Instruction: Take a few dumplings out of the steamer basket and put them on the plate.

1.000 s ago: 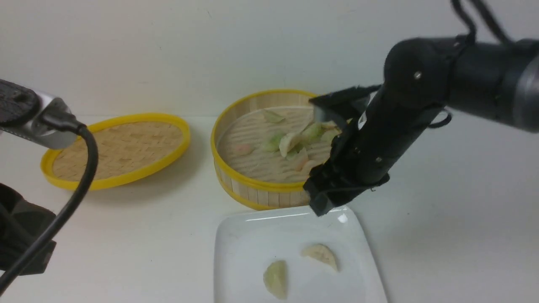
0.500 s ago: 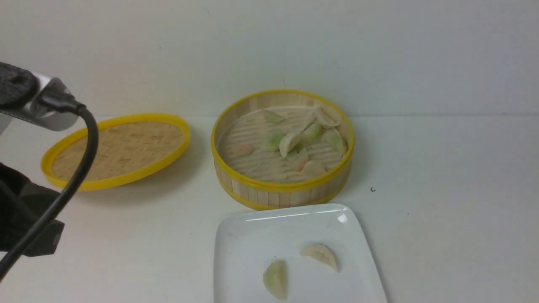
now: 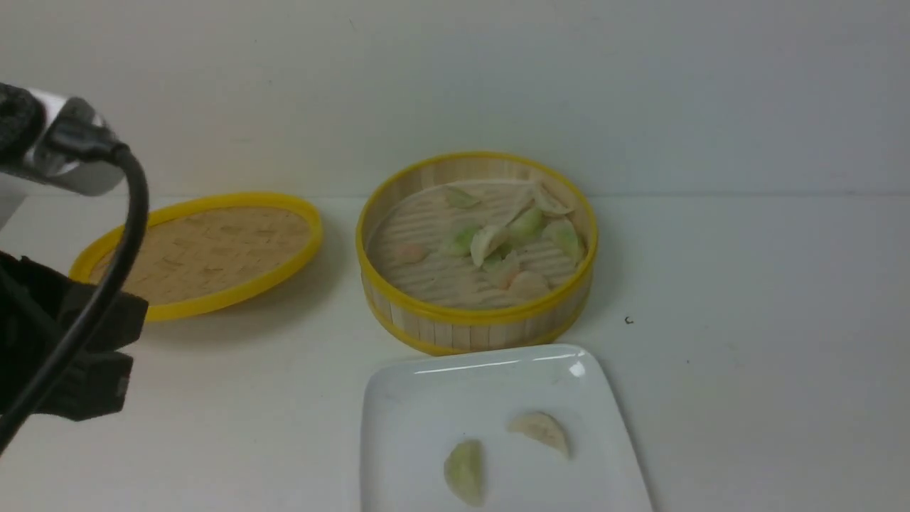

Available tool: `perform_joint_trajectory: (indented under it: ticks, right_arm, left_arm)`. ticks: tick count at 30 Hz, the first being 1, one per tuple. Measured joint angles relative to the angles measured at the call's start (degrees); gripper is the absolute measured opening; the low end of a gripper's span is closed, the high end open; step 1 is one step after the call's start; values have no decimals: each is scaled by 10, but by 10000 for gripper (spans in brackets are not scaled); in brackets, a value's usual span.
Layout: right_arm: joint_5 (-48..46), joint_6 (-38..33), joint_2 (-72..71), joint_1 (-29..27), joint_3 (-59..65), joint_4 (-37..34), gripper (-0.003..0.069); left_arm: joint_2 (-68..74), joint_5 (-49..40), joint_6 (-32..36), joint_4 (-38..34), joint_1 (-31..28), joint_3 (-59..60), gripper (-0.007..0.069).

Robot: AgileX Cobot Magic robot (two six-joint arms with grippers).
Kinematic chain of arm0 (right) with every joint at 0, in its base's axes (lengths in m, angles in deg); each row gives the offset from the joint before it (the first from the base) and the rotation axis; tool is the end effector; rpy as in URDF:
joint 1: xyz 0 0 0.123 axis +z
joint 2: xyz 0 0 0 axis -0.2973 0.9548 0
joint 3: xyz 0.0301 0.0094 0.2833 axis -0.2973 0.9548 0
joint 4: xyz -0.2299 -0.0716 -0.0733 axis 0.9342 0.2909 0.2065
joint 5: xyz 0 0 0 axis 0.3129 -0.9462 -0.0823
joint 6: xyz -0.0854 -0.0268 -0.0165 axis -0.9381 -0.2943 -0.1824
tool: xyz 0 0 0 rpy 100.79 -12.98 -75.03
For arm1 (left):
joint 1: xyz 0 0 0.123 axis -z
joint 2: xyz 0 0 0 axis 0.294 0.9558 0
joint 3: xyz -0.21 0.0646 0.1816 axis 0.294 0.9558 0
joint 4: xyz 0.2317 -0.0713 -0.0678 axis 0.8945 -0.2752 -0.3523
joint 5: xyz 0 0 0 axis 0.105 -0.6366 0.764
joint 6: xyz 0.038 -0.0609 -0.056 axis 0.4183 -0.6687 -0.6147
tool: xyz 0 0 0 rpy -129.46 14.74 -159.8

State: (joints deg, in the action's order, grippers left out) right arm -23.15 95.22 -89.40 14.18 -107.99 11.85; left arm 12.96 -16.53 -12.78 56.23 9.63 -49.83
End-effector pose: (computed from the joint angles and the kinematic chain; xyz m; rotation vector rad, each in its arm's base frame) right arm 0.0183 -0.0015 0.3082 -0.2064 1.4759 0.4705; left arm 0.1183 -0.0573 0.3825 0.3687 2.2466 -0.2924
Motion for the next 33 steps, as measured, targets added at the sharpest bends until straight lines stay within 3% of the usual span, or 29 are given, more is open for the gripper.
perform_joint_trajectory:
  ticks: [8, 14, 23, 30, 33]
  right_arm:
    - [12, 1, 0, 0, 0, 29, -13]
    - [12, 1, 0, 0, 0, 31, -13]
    - [12, 1, 0, 0, 0, 32, -13]
    - [12, 2, 0, 0, 0, 32, -13]
    - [12, 2, 0, 0, 0, 32, -13]
  left_arm:
    - [-207, 132, -24, -3, 0, 154, -6]
    - [-311, 142, -30, -29, 0, 218, -6]
    - [-347, 125, -29, -32, 0, 245, -6]
    - [-366, 192, 46, -22, -29, 289, -6]
    - [-397, 293, 103, -51, -104, 372, -6]
